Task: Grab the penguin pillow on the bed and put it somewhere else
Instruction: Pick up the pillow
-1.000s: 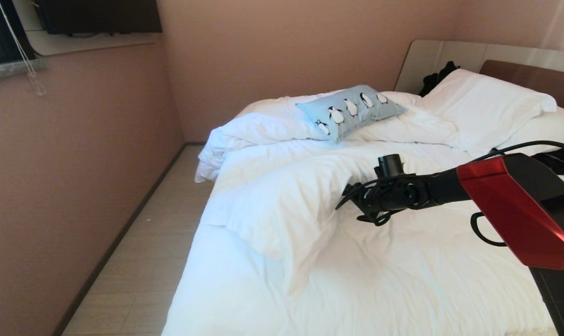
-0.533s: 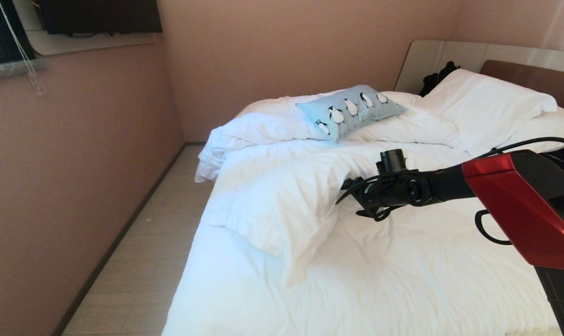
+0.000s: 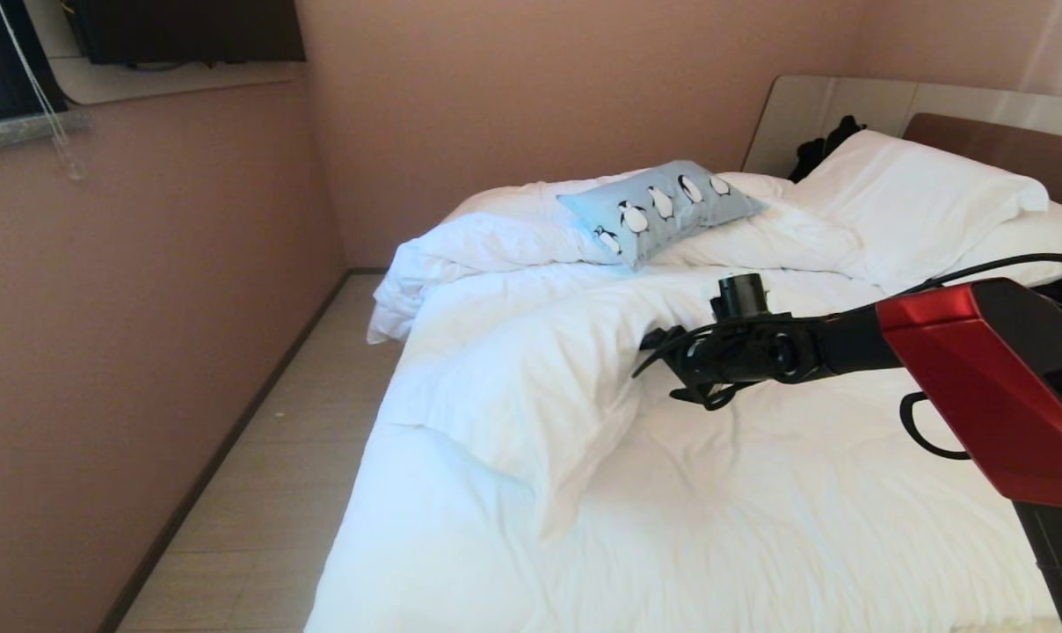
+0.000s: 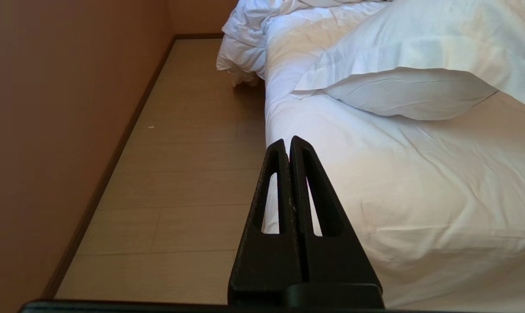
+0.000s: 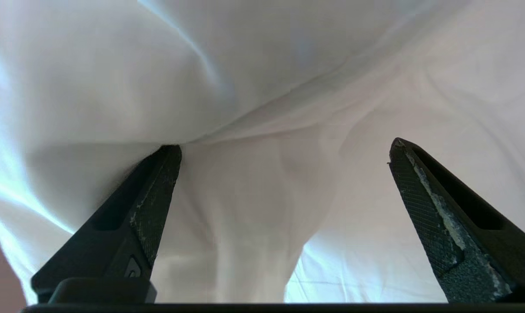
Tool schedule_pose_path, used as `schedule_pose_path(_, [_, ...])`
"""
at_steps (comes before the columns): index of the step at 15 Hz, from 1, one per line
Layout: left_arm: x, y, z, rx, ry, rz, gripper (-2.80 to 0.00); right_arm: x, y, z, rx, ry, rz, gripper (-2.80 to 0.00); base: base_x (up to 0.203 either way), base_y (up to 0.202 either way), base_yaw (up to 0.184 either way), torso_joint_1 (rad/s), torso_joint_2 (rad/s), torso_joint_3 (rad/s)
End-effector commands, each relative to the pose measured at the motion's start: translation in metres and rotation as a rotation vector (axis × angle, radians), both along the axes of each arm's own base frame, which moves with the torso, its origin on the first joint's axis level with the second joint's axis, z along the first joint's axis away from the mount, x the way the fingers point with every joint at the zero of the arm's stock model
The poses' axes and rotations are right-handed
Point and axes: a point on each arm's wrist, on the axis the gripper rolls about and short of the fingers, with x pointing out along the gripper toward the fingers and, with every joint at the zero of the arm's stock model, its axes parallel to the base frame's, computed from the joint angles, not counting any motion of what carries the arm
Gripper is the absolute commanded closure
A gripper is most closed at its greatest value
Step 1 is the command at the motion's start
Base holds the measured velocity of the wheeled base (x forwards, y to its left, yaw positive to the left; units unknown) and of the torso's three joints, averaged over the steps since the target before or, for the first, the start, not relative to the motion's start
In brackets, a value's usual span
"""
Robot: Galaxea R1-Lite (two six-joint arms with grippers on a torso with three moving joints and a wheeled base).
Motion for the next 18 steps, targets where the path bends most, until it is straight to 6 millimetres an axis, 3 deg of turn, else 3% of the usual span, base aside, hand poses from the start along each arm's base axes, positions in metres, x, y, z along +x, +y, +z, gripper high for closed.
schedule_pose_path(1, [0.0,0.0,0.0,0.0,0.001,0.001,0.0,-0.002,-0.001,0.009,0.014,-0.012,-0.005,-2.8,0.0,0.0,0.0,0.0,0.0,0.0])
schedule_pose_path(6, [0.0,0.0,0.0,0.0,0.0,0.001,0.0,0.002,0.005,-0.013,0.007,0.032,0.012,-2.8,0.0,0.0,0.0,0.0,0.0,0.0])
schedule_pose_path(11, [0.0,0.0,0.0,0.0,0.001,0.001,0.0,0.002,0.013,-0.022,-0.002,0.045,0.022,-2.8,0.0,0.0,0.0,0.0,0.0,0.0])
schedule_pose_path(15, [0.0,0.0,0.0,0.0,0.001,0.001,0.0,-0.005,0.039,-0.028,-0.013,0.053,0.07,-2.8,0.0,0.0,0.0,0.0,0.0,0.0])
schedule_pose_path(18, [0.0,0.0,0.0,0.0,0.0,0.001,0.0,0.001,0.053,-0.038,-0.051,0.027,0.069,-2.8,0.0,0.0,0.0,0.0,0.0,0.0])
